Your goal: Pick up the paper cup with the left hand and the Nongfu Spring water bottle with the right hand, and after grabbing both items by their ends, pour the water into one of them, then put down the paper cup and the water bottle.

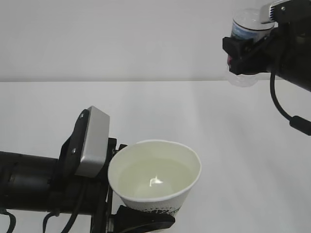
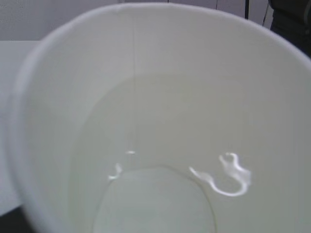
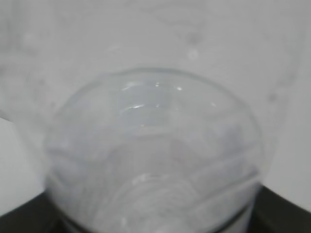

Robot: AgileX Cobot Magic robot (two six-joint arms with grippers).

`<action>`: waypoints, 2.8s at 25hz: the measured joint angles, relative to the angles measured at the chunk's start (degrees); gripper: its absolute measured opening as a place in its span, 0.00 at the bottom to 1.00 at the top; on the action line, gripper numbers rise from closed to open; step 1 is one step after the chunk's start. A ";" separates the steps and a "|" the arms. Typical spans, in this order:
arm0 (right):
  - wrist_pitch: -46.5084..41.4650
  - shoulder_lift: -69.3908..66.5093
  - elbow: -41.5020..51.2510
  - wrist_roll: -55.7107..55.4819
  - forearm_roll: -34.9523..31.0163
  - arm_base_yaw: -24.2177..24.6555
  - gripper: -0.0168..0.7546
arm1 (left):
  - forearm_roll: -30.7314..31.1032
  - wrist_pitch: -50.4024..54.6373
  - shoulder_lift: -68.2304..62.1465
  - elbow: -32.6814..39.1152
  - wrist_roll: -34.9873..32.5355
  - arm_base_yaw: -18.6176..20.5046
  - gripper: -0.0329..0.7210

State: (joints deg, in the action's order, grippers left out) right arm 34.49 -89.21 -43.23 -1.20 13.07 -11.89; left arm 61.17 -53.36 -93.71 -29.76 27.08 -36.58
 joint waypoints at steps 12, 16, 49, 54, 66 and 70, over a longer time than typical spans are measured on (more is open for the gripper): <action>-0.13 -0.40 0.00 5.51 -13.50 1.92 0.63 | -0.61 0.42 0.00 0.00 0.00 0.00 0.75; -0.13 -1.81 0.00 6.53 -14.97 1.92 0.63 | -0.96 0.50 0.00 0.00 0.00 0.00 0.75; 9.67 -17.68 -0.13 6.88 -15.19 1.92 0.63 | -11.08 0.81 0.00 0.00 -3.89 0.00 0.75; 9.92 -17.81 -0.13 6.88 -15.19 1.92 0.63 | -17.04 0.91 0.00 0.00 -5.19 0.00 0.75; 9.92 -17.81 -0.36 6.88 -15.19 1.92 0.63 | -29.91 3.09 0.00 0.00 -12.23 0.00 0.75; 9.92 -17.81 -0.36 6.88 -15.19 1.92 0.63 | -32.40 3.80 0.00 0.00 -13.24 0.00 0.75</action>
State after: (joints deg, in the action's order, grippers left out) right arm 44.41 -107.02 -43.59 5.69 -2.12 -9.98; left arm 28.77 -49.56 -93.71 -29.76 13.85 -36.58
